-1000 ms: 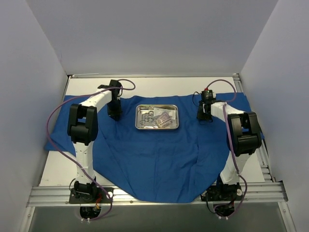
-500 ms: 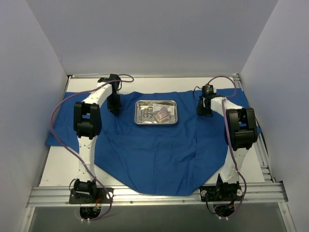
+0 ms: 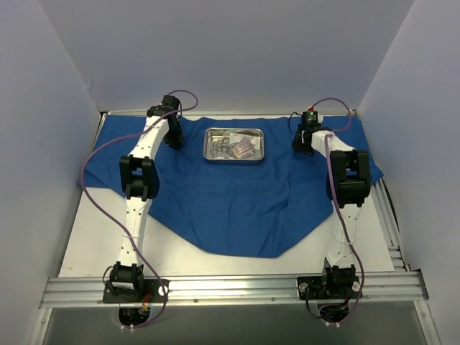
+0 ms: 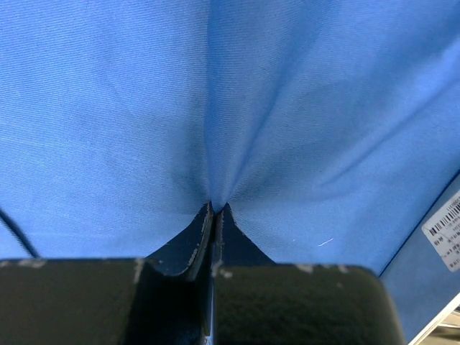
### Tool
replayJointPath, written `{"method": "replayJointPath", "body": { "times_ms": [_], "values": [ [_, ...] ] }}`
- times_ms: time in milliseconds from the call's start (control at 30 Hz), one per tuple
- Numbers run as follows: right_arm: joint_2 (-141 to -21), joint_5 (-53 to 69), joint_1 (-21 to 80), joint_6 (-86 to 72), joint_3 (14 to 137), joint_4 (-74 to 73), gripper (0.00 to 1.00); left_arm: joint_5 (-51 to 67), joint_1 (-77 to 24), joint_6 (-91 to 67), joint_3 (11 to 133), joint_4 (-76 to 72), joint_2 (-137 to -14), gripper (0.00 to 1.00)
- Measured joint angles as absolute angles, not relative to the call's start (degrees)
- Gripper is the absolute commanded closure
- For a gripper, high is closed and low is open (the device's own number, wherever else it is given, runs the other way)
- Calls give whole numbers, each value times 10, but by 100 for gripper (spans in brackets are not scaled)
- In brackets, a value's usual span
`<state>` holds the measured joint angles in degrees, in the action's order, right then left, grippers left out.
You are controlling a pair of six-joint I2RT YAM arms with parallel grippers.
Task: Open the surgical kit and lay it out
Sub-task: Smooth out the surgical kit at the center of the board.
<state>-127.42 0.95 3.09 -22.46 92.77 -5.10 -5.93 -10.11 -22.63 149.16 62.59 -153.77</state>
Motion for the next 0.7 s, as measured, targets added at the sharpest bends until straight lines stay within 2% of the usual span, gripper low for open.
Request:
{"method": "replayJointPath", "body": {
  "times_ms": [400, 700],
  "values": [
    [-1349, 20, 29, -223, 1034, -31, 100, -36, -84, -262, 1477, 561, -1537, 98],
    [-1357, 30, 25, -227, 1044, -25, 100, -18, -75, -270, 1477, 538, -1540, 96]
  ]
}}
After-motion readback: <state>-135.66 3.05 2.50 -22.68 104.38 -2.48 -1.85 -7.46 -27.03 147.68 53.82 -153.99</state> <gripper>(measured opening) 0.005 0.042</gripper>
